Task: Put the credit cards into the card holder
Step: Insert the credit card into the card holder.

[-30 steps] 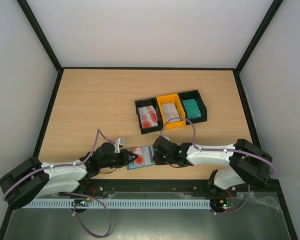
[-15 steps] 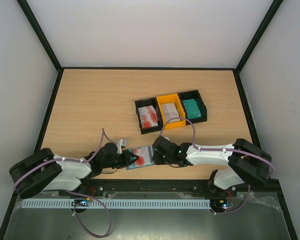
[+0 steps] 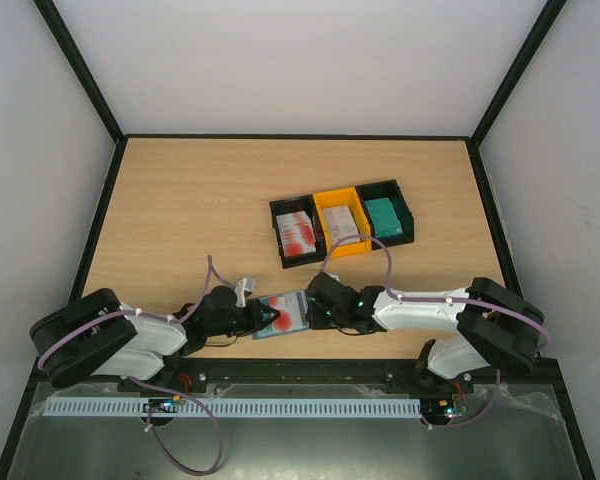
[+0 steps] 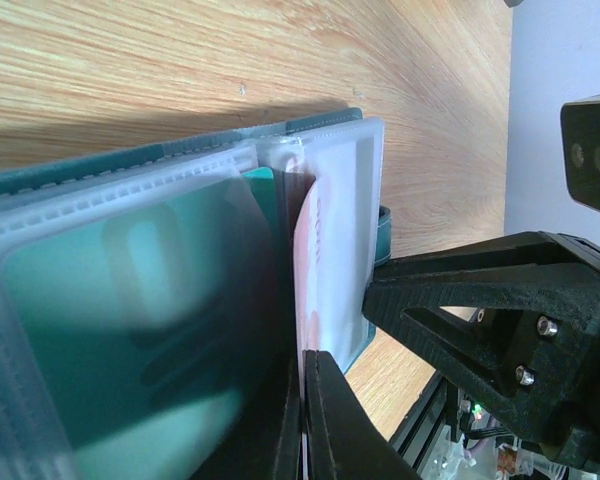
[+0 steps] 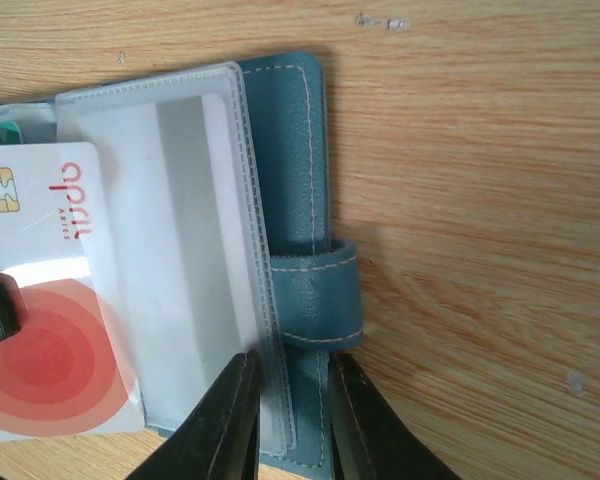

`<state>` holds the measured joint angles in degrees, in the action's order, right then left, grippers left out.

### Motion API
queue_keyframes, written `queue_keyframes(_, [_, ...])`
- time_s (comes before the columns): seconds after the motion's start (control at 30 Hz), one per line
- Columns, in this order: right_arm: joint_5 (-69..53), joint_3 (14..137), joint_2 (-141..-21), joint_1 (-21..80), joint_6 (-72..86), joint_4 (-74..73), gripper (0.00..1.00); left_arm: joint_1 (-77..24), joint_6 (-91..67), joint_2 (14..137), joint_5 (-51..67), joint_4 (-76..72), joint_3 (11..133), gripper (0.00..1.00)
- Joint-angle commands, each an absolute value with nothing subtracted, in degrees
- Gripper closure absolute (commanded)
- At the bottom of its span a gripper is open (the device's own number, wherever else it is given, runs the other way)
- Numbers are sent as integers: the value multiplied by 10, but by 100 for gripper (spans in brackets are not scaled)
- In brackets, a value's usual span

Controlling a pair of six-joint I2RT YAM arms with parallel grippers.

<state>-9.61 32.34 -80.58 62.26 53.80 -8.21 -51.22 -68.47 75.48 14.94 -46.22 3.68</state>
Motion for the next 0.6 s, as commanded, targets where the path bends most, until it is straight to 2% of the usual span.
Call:
queue_keyframes(0.0, [-106,303,-821,628,541,-84,83,-515,-689,756,92,-468,33,98])
queue_keyframes(0.2, [-112,307,-829,628,531,-82,83,-516,-698,744,72,-476,24,98])
queue_keyframes(0.57, [-121,302,-831,628,534,-66,83,-518,-687,794,109,-518,29,98])
